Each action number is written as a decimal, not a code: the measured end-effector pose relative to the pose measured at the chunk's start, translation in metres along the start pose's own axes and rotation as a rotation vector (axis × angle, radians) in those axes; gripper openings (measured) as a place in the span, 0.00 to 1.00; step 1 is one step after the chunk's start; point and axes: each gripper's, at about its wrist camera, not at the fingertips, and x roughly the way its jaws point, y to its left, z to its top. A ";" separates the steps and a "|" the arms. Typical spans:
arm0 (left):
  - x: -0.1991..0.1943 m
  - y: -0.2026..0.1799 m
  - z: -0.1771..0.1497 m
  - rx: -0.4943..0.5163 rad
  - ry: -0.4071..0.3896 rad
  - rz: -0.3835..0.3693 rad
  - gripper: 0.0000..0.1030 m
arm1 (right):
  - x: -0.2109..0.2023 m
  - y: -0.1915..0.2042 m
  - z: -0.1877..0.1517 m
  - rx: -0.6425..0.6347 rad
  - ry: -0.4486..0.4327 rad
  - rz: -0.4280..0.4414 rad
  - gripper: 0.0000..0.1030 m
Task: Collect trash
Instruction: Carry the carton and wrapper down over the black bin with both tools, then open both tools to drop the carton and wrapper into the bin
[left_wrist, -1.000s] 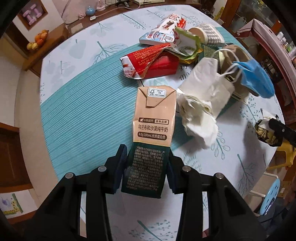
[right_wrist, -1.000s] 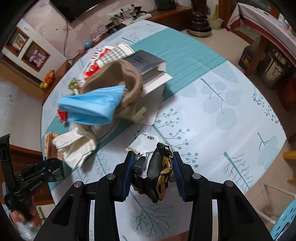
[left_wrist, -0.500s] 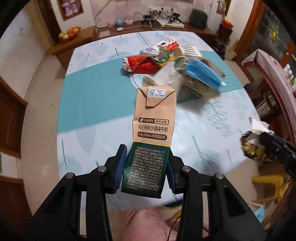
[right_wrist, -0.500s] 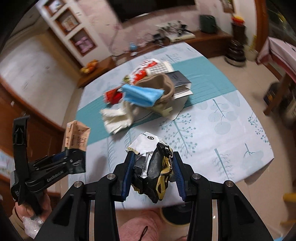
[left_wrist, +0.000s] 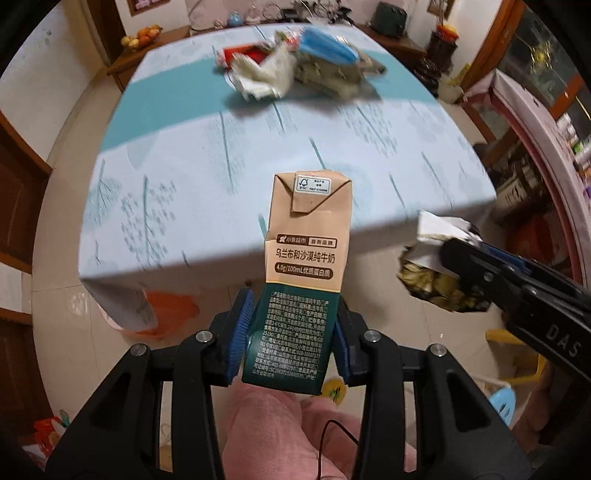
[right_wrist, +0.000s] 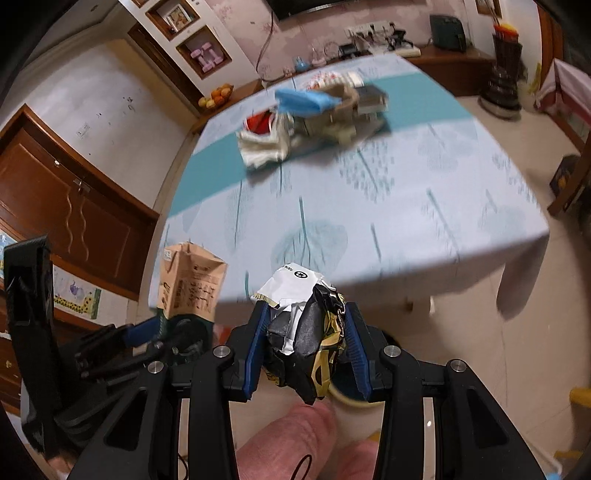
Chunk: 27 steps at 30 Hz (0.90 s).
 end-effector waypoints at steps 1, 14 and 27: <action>0.005 -0.003 -0.006 0.011 0.010 0.002 0.35 | 0.004 -0.003 -0.008 0.010 0.012 -0.001 0.38; 0.131 -0.039 -0.072 0.165 0.162 0.001 0.35 | 0.119 -0.090 -0.081 0.197 0.166 -0.095 0.39; 0.289 -0.048 -0.110 0.148 0.226 -0.037 0.35 | 0.273 -0.178 -0.162 0.361 0.290 -0.059 0.40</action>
